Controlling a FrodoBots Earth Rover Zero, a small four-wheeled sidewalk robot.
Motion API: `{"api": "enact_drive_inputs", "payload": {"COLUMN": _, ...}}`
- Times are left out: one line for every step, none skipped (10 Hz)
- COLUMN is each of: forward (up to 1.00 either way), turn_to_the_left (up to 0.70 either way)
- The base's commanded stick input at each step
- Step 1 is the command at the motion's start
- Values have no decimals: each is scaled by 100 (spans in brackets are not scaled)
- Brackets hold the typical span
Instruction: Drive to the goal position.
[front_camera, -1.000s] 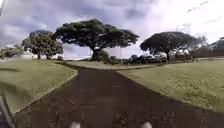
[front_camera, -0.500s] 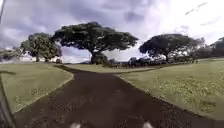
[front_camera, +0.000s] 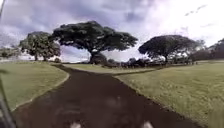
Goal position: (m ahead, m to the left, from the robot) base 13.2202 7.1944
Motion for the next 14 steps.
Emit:
{"api": "enact_drive_inputs", "payload": {"forward": 70, "turn_to_the_left": 24}}
{"api": "enact_drive_inputs", "payload": {"forward": 70, "turn_to_the_left": 5}}
{"api": "enact_drive_inputs", "payload": {"forward": 70, "turn_to_the_left": 0}}
{"api": "enact_drive_inputs", "payload": {"forward": 70, "turn_to_the_left": 0}}
{"api": "enact_drive_inputs", "payload": {"forward": 70, "turn_to_the_left": 0}}
{"api": "enact_drive_inputs", "payload": {"forward": 70, "turn_to_the_left": 0}}
{"api": "enact_drive_inputs", "payload": {"forward": 70, "turn_to_the_left": 0}}
{"api": "enact_drive_inputs", "payload": {"forward": 70, "turn_to_the_left": 0}}
{"api": "enact_drive_inputs", "payload": {"forward": 70, "turn_to_the_left": 0}}
{"api": "enact_drive_inputs", "payload": {"forward": 70, "turn_to_the_left": 0}}
{"api": "enact_drive_inputs", "payload": {"forward": 70, "turn_to_the_left": 0}}
{"api": "enact_drive_inputs", "payload": {"forward": 70, "turn_to_the_left": 0}}
{"api": "enact_drive_inputs", "payload": {"forward": 70, "turn_to_the_left": 0}}
{"api": "enact_drive_inputs", "payload": {"forward": 70, "turn_to_the_left": 0}}
